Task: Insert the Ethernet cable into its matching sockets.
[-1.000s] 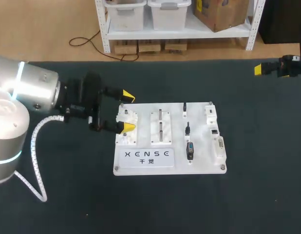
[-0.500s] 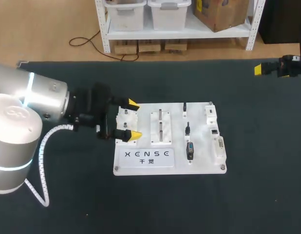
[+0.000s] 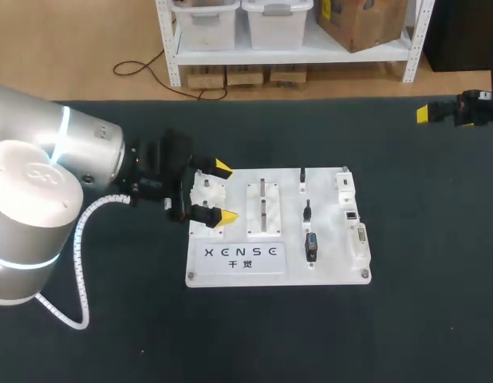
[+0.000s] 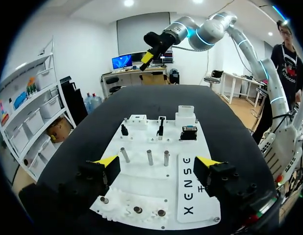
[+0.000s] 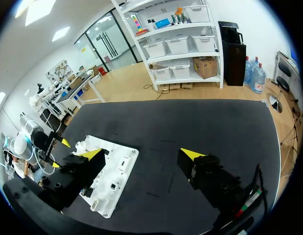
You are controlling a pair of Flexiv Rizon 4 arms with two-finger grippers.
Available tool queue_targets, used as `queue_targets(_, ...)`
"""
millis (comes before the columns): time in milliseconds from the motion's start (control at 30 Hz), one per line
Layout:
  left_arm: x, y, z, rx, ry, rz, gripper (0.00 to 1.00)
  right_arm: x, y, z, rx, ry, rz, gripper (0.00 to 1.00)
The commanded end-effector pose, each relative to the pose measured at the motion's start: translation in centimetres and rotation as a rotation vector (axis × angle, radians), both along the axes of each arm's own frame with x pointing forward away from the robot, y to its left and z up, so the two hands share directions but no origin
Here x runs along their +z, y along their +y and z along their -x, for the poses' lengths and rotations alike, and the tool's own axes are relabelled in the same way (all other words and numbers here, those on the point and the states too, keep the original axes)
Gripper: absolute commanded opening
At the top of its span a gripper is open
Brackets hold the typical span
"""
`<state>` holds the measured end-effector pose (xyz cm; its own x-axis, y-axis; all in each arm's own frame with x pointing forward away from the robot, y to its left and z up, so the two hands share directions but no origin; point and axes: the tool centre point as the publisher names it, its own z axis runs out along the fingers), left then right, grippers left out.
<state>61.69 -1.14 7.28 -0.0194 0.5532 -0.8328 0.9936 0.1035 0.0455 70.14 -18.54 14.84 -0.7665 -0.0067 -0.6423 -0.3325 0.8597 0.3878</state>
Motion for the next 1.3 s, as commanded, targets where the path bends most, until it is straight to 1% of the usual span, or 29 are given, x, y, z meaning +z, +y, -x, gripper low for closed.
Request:
queue_targets(33, -0.1, 0.0, -0.1, -0.001, 0.000, 0.000, 1.00, 0.1, 2.6, 0.0, 0.012, 0.025, 0.057, 1.00)
queue_targets(67, -0.1, 0.0, -0.1, -0.001, 0.000, 0.000, 1.00, 0.0, 3.6, 0.1, 0.012, 0.034, 0.077, 1.00)
queue_targets(133, -0.1, 0.0, -0.1, -0.001, 0.000, 0.000, 1.00, -0.1, 5.8, 0.2, -0.004, 0.053, 0.071, 1.00)
queue_targets(167, -0.1, 0.0, -0.1, -0.001, 0.000, 0.000, 1.00, -0.3, 6.9, 0.3, 0.000, 0.064, 0.086, 1.00)
queue_targets(233, -0.1, 0.0, -0.1, -0.001, 0.000, 0.000, 1.00, -0.5, 9.2, 0.7, -0.007, 0.109, 0.084, 1.00)
queue_targets(367, -0.1, 0.0, -0.1, -0.001, 0.000, 0.000, 1.00, -1.2, 12.3, 1.5, -0.036, 0.190, 0.105, 1.00)
queue_targets(500, -0.1, 0.0, -0.1, -0.001, 0.000, 0.000, 1.00, -1.8, 14.7, 2.5, -0.035, 0.248, 0.159, 1.00)
queue_targets(600, -0.1, 0.0, -0.1, -0.001, 0.000, 0.000, 1.00, -2.4, 15.8, 3.3, -0.048, 0.288, 0.187, 1.00)
queue_targets(800, -0.1, 0.0, -0.1, -0.001, 0.000, 0.000, 1.00, -3.7, 17.7, 4.6, -0.035, 0.360, 0.268, 1.00)
queue_targets(900, -0.1, 0.0, -0.1, -0.001, 0.000, 0.000, 1.00, -4.9, 18.4, 5.4, -0.032, 0.404, 0.288, 1.00)
queue_targets(933, -0.1, 0.0, -0.1, -0.001, 0.000, 0.000, 1.00, -5.2, 18.6, 5.7, -0.029, 0.416, 0.308, 1.00)
queue_targets(1133, -0.1, 0.0, -0.1, -0.001, 0.000, 0.000, 1.00, -6.9, 20.0, 7.2, 0.000, 0.464, 0.367, 1.00)
queue_targets(1300, -0.1, 0.0, -0.1, -0.001, 0.000, 0.000, 1.00, -8.9, 20.3, 7.8, -0.006, 0.498, 0.393, 1.00)
